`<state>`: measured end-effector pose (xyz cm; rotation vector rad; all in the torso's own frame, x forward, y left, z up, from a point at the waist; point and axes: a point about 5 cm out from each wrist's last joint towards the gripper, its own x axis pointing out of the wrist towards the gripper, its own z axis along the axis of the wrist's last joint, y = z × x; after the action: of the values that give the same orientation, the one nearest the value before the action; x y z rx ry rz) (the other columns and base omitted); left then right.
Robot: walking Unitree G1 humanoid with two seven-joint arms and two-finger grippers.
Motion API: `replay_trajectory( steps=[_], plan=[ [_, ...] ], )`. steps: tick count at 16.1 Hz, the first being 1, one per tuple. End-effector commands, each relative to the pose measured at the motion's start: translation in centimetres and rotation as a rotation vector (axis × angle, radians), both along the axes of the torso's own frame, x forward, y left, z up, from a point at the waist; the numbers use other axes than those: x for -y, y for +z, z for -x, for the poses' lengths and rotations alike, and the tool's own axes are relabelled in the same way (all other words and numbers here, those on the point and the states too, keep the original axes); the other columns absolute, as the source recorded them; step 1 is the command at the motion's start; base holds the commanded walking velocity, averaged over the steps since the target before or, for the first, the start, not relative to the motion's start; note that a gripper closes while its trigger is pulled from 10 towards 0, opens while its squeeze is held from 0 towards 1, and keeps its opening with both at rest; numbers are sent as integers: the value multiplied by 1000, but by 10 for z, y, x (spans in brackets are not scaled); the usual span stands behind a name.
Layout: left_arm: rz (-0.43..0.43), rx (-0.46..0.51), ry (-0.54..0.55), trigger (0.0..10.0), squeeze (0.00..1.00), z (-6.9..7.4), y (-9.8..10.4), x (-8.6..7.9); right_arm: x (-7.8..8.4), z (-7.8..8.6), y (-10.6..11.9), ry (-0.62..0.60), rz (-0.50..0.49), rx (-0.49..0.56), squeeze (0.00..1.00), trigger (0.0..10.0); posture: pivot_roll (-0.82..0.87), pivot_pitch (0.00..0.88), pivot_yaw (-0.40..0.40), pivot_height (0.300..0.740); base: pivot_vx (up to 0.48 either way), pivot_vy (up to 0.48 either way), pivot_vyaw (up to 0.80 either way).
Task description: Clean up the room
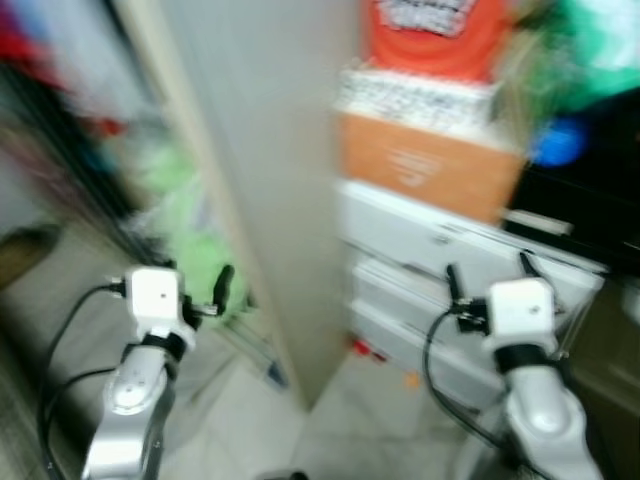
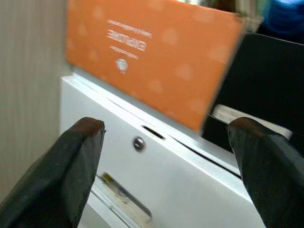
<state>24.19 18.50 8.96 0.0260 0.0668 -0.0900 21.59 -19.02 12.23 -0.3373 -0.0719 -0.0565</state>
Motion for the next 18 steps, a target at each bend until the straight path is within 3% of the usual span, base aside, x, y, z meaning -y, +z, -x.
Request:
replay_trajectory(
  steps=[1, 6, 9, 13, 15, 17, 18],
  plan=[
    [-38, 9, 24, 10000, 0, -3, 4, -4, -3, -2, 1, 12, -27, 8, 0, 10000, -143, 0, 97, 740, 0, 0, 800],
    [-106, 64, 50, 10000, 0, -8, 12, -8, 5, -5, 3, -4, -22, 21, 0, 10000, -130, 0, 97, 740, 0, 0, 800],
    [-197, 51, 113, 10000, 0, 1, 4, -21, 2, 4, -2, 17, -38, -14, 0, 10000, -132, 0, 85, 740, 0, 0, 800],
    [-177, 31, 135, 10000, 0, 7, -1, -20, 0, 9, -6, 39, -49, -36, 0, 10000, -132, 0, 80, 740, 0, 0, 800],
    [-140, -8, 81, 10000, 0, 13, -6, -20, -5, 15, -8, 126, -108, -94, 0, 10000, -133, 0, 80, 740, 0, 0, 800],
    [-83, -47, 48, 10000, 0, 17, -9, -20, -21, 22, -14, 310, -221, -257, 0, 10000, -144, 0, 85, 740, 0, 0, 400],
    [-74, -51, 46, 10000, 0, 17, -9, -20, -24, 24, -14, 350, -240, -282, 0, 10000, -146, 0, 86, 740, 0, 0, 0]
  ],
)
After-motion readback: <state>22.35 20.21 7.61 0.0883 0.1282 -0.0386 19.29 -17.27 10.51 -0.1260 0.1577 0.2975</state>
